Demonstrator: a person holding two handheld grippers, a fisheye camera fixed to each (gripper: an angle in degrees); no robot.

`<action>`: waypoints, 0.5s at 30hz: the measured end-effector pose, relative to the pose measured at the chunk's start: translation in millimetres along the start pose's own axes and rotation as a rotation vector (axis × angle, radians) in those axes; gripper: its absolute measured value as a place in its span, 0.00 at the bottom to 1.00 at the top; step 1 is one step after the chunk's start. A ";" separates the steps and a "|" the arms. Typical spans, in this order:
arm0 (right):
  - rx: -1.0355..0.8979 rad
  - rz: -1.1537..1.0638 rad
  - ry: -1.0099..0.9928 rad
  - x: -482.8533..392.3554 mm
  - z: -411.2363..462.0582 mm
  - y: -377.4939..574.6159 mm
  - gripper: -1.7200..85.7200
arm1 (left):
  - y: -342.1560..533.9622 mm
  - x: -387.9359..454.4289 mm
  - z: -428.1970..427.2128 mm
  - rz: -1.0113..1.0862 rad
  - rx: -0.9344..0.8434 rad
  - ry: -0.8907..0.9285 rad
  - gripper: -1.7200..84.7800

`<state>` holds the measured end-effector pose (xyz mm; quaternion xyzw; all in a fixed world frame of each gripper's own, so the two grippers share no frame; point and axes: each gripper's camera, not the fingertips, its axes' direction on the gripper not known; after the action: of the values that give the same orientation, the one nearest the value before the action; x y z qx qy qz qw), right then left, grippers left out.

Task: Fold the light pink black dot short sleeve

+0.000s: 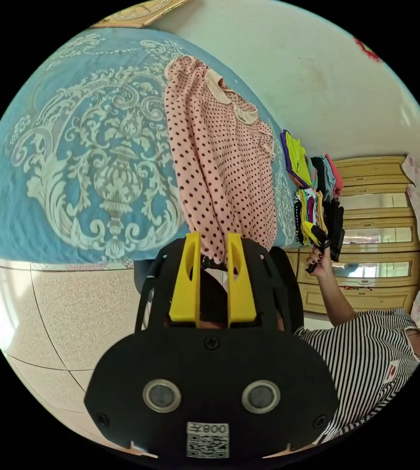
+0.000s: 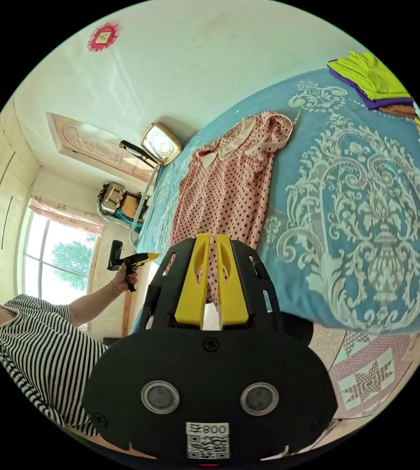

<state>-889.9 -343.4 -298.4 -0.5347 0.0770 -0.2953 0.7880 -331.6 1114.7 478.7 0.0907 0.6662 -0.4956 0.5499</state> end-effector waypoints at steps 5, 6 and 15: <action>-0.098 0.091 -0.010 12.2 38.1 62.6 0.08 | 78.8 -30.9 45.2 -0.077 0.023 0.050 0.12; -0.116 0.109 -0.004 13.0 45.8 73.0 0.08 | 94.2 -37.9 52.7 -0.095 0.027 0.070 0.12; -0.264 0.193 0.118 15.1 112.3 114.1 0.10 | 240.1 -63.3 94.6 -0.117 -0.012 0.060 0.07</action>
<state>-784.8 -233.2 -350.0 -0.6055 0.2120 -0.2365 0.7297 -86.9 1187.8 405.3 0.0631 0.6894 -0.5200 0.5003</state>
